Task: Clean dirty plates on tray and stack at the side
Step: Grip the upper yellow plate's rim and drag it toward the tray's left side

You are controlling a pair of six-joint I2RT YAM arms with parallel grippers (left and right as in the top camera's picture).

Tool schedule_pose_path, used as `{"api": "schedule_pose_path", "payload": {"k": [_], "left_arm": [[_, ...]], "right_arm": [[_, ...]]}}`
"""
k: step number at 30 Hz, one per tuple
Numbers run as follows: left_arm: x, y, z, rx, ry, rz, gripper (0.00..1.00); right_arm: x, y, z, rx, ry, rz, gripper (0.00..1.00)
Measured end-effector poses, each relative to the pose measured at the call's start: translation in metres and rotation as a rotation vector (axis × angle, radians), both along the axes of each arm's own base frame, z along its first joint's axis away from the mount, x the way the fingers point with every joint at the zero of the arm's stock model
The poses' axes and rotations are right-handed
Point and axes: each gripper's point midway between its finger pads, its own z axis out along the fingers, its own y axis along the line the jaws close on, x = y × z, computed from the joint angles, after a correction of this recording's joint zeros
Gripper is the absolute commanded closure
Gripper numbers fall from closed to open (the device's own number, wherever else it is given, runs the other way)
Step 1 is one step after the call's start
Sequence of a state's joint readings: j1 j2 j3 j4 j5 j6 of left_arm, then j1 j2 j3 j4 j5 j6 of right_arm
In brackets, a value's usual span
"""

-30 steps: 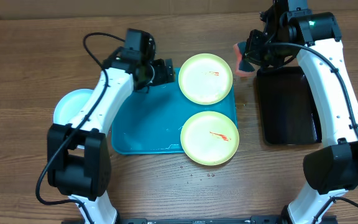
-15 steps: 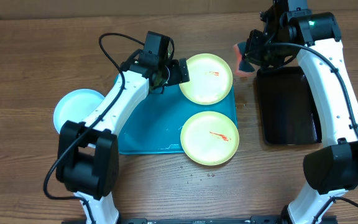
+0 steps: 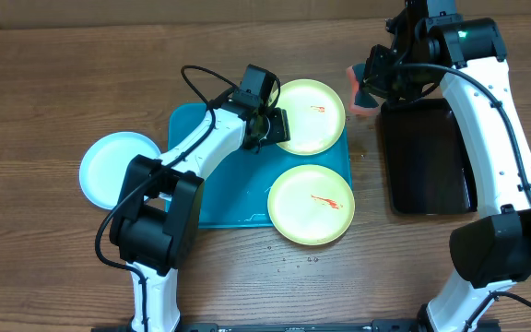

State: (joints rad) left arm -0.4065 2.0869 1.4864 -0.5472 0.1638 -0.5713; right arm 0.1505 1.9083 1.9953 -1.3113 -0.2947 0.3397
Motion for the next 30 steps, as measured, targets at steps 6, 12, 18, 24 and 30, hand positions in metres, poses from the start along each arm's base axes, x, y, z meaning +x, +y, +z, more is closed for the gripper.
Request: {"api": "schedule_pose_path", "payload": {"k": [6, 12, 18, 24, 30], "left_arm": [[-0.004, 0.008, -0.005, 0.040, 0.022, 0.018, 0.65], [0.001, 0.013, -0.005, 0.071, -0.004, 0.033, 0.69], [0.009, 0.013, -0.002, 0.090, -0.049, 0.043, 0.69], [0.012, 0.008, -0.001, 0.093, -0.072, 0.038, 0.73], [0.012, 0.010, -0.010, 0.108, -0.063, 0.041, 0.79]], "right_arm": [[-0.002, 0.000, -0.001, -0.001, 0.008, 0.000, 0.96], [-0.002, 0.000, -0.001, -0.001, 0.009, 0.000, 0.96], [-0.002, 0.000, -0.001, -0.001, 0.009, 0.000, 0.96], [-0.002, 0.000, -0.001, -0.002, 0.008, 0.001, 0.96], [-0.002, 0.000, -0.001, -0.002, 0.009, 0.001, 0.96]]}}
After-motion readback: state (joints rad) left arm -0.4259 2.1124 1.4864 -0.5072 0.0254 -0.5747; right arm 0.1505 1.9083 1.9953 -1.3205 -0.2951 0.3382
